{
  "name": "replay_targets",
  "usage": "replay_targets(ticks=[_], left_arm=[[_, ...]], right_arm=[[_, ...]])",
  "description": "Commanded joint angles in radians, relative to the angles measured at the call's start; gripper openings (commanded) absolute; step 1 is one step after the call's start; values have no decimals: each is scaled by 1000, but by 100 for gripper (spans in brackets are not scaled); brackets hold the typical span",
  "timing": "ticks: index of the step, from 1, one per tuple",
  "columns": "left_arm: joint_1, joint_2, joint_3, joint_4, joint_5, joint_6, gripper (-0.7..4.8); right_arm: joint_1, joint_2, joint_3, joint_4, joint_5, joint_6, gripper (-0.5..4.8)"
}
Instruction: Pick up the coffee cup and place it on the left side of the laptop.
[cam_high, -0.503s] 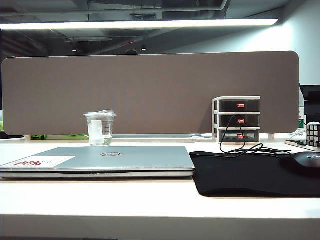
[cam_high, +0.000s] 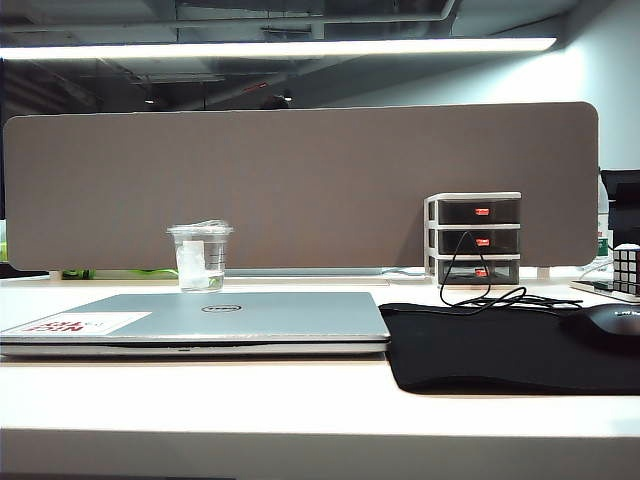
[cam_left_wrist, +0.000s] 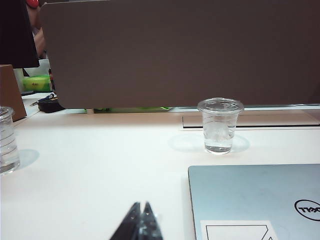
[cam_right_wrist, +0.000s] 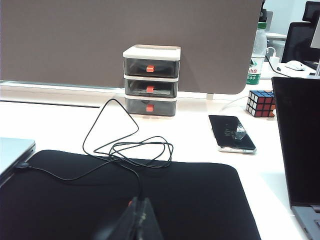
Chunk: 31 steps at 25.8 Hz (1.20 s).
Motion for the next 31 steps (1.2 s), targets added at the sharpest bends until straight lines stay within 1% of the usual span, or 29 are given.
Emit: replay_targets(ticks=[1,2,3,6,9,10,11,13,21,24,26,28,29,31], left_arm=[[2,0,2,12,18,-32,-5],[2,0,2,12,34,-43,-5],[2,0,2,12,85,-53,-5],[2,0,2,12,198,-53,-5],[2,0,2,12,296,-53,-5],[2,0,2,12,321,-53,-5],[2,0,2,12,346,-52,-5],[2,0,2,13,368,-52,-5],[2,0,2,13,371,-54,-4],[2,0,2,14,370,-116,-4],[1,0,2,13,371,-200,-5],[2,0,2,13,371,-206,-4],[2,0,2,19,370,-209,11],[1,0,2,39,370,-256,60]], right_arm=[[0,-2,-5,-2,-102,81,-1],[0,-2,-5,-7,-140,90,-1],[0,-2,-5,-17,-281,112,-1],[0,-2,-5,-19,-539,115,-1],[0,-2,-5,-16,-716,115,-1],[0,-2,-5,-16,-743,115,-1],[0,-2,-5,-17,-762,115,-1],[0,-2,-5,-17,-770,115,-1],[0,-2,-5,-17,-770,115,-1],[0,-2,-5,-17,-769,115,-1],[0,-2,-5,-17,-769,115,-1],[0,-2,-5,-17,-769,115,-1],[1,-2,-5,-17,-769,115,-1],[0,-2,-5,-17,-770,115,-1]])
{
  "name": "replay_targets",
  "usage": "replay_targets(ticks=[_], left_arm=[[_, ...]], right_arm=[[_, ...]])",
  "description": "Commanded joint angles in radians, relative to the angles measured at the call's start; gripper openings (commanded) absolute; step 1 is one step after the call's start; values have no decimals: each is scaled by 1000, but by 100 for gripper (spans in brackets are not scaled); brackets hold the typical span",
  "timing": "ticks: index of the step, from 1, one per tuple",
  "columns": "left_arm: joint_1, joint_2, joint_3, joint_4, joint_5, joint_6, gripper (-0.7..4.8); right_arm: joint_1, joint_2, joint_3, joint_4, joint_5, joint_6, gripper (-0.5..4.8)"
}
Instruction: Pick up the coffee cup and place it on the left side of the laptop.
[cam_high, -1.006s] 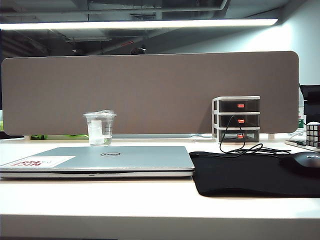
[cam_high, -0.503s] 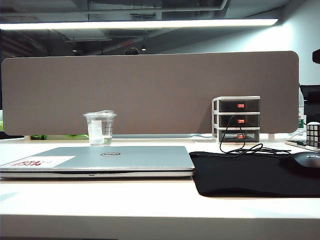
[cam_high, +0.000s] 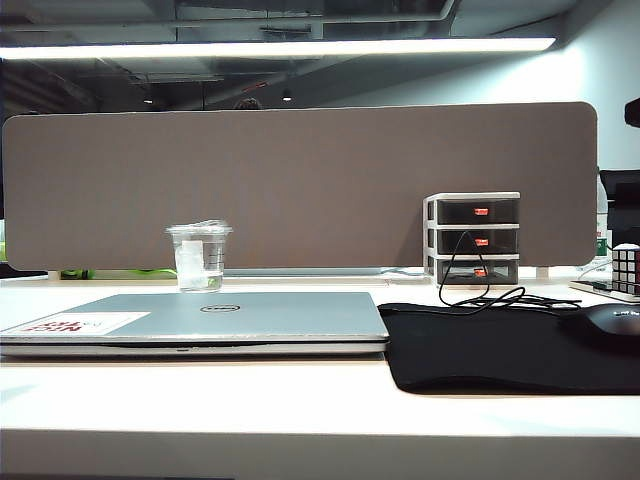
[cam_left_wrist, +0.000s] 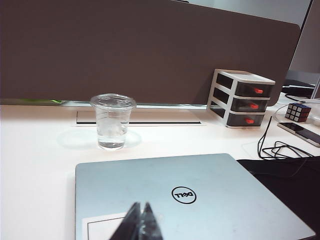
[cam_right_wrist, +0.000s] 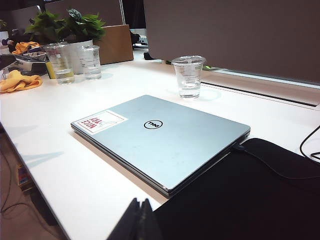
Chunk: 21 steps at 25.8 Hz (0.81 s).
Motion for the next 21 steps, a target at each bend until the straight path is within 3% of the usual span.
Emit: replay_targets(ticks=[1,3,5,9,14,18,21], left_arm=[[2,0,2,46,6,-96,84],[2,0,6,52,-14,-150,99],[2,0,16,56,-23,-136,155],[2,5,61,57,-42,-59,366],[2,45,135,62,-126,-51,388],[2,172,196,70,-130,-3,402],[2,391,238,240,-112,30,404]], right_arm=[[0,-2,-5,10,-5,1,-1],[0,-2,-5,10,-5,1,-1],[0,-2,-5,10,-5,1,-1],[0,-2,-5,10,-5,1,-1],[0,-2,-5,10,-5,1,-1],[1,-2,-5,10,-6,2,-1],[1,-2,-5,10,-6,1,-1]])
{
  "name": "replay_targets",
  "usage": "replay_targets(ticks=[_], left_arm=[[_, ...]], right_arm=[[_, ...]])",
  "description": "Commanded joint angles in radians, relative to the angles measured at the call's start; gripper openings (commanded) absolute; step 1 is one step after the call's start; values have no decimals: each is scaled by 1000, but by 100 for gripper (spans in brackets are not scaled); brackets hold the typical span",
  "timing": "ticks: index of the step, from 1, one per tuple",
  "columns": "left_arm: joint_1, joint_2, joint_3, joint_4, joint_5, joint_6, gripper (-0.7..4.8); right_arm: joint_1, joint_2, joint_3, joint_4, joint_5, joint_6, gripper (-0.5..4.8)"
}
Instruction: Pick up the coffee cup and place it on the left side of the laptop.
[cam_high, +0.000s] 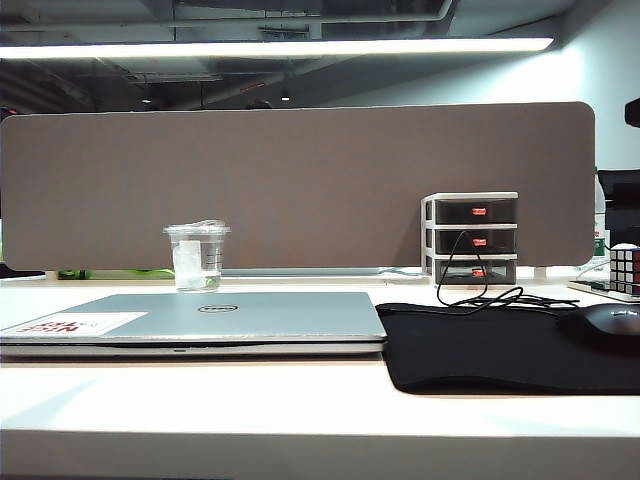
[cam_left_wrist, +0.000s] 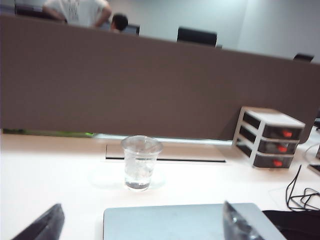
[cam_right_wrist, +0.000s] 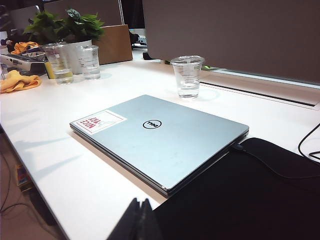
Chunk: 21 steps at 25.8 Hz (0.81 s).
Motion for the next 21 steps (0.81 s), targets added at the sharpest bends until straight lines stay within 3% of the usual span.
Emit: replay_targets(ticks=[1,5,7,12,18,21], left_arm=[[3,201,35,206,13,40,404],[3,461,79,390,25,75,414],[3,570,105,448,46,80,473],[3,803,172,583,103,82,479],[3,977,247,600,101,122,479],[1,1012,267,611,101,99,479]], right_arm=[[1,-2,-5,10,-5,1,-1],[1,-2,-5,10,-5,1,-1],[1,-2,-5,10,-5,1,-1],[1,-2,-5,9,-5,1,-1],[1,-2,-5,10,-5,1,-1],[1,-2,-5,10,-5,1,-1]])
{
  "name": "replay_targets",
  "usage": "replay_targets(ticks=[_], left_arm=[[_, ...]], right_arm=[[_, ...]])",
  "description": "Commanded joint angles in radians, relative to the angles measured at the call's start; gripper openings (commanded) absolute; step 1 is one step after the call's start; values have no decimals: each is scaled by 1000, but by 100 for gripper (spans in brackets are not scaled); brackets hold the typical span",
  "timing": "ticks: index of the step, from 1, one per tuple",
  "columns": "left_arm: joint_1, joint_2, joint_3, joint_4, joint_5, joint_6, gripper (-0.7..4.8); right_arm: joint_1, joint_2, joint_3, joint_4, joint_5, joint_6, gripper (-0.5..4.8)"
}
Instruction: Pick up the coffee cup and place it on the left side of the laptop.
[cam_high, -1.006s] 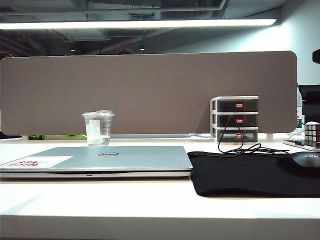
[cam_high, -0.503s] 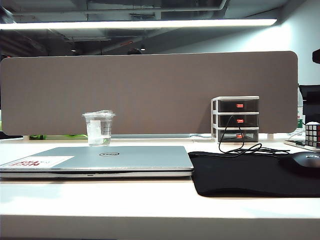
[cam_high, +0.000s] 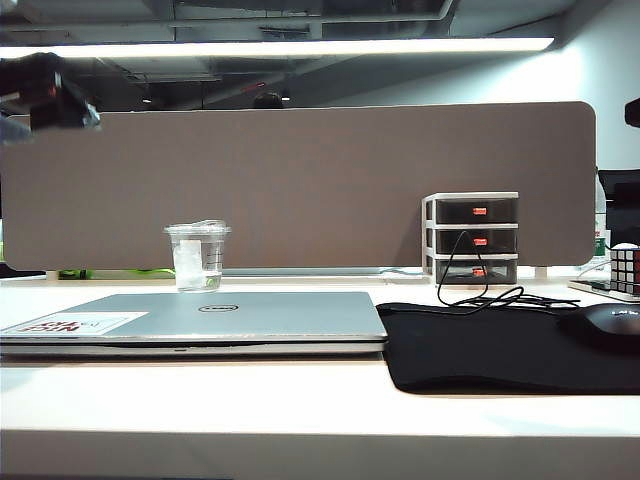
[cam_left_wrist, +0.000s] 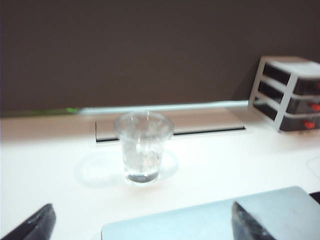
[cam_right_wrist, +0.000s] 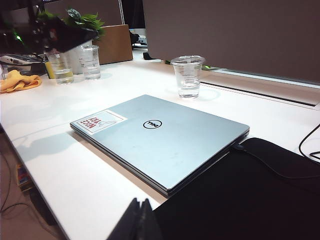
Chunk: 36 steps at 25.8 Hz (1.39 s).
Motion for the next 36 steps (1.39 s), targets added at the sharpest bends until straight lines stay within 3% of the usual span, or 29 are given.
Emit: replay_targets(ticks=[1,3,5,8,17,25,30,36], left_arm=[[1,6,17,39,-11,-22,479],[1,13,16,77,-67,9,442],[16,76,19,189,-58,174,452],[85,198,71,248,164,172,476],[114,446,249,251,248,173,479],[111,657,455,262,386,146,479],[135,779,565,257,394,177,479],[163,914,739,200,532,160,479]], right_arm=[[1,-2,-5,9,-5,1,-1],[1,-2,-5,9,-5,1,-1],[1,-2,-5,8,-5,1,-1],[1,-2,-5,8,-5,1,-1],[1,-2,-5,-19,-5,1,-1],[1,-2,-6,-50,3,-9,-1],[0,-2,-5,-50,2,-8,-1],[0,-2,-5,-51,0,-9,-1]])
